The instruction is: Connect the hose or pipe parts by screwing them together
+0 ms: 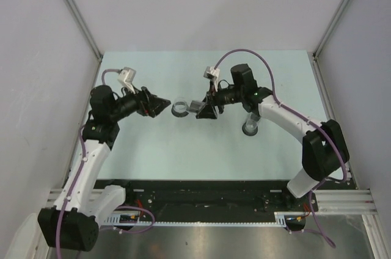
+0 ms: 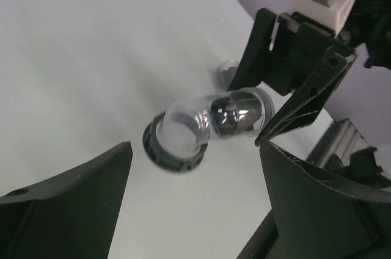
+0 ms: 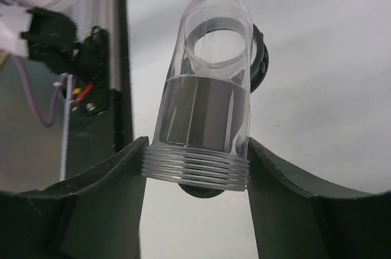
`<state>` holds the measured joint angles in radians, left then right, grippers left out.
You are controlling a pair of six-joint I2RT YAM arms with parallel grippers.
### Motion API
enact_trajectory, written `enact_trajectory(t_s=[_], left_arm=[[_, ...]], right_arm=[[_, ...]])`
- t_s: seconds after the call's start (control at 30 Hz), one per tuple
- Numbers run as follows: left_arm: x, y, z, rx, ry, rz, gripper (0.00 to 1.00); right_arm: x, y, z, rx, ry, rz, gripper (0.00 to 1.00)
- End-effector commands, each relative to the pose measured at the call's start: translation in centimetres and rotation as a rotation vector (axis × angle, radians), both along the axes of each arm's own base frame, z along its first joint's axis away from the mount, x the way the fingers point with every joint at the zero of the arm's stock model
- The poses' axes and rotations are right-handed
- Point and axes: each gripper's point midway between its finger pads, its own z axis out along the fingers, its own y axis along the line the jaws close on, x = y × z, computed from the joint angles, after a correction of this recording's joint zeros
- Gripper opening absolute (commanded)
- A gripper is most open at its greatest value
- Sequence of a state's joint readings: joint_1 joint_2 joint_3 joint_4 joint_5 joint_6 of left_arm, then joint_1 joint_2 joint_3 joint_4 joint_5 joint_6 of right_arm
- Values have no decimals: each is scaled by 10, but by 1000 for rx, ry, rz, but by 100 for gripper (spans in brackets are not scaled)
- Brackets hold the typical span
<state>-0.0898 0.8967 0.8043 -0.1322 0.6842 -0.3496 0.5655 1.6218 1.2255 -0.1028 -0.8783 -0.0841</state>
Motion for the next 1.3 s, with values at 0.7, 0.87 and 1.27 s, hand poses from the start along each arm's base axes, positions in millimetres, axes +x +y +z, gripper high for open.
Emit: enact_trajectory(t_s=[0.7, 0.87, 1.27], left_arm=[[-92, -83, 34, -63, -134, -692, 91], [-105, -90, 47, -83, -161, -725, 89], [-111, -100, 50, -146, -148, -745, 89]], right_arm=[[-96, -26, 105, 221, -1, 349, 13], [-101, -26, 109, 225, -4, 357, 13], [-110, -24, 105, 208, 7, 370, 12]])
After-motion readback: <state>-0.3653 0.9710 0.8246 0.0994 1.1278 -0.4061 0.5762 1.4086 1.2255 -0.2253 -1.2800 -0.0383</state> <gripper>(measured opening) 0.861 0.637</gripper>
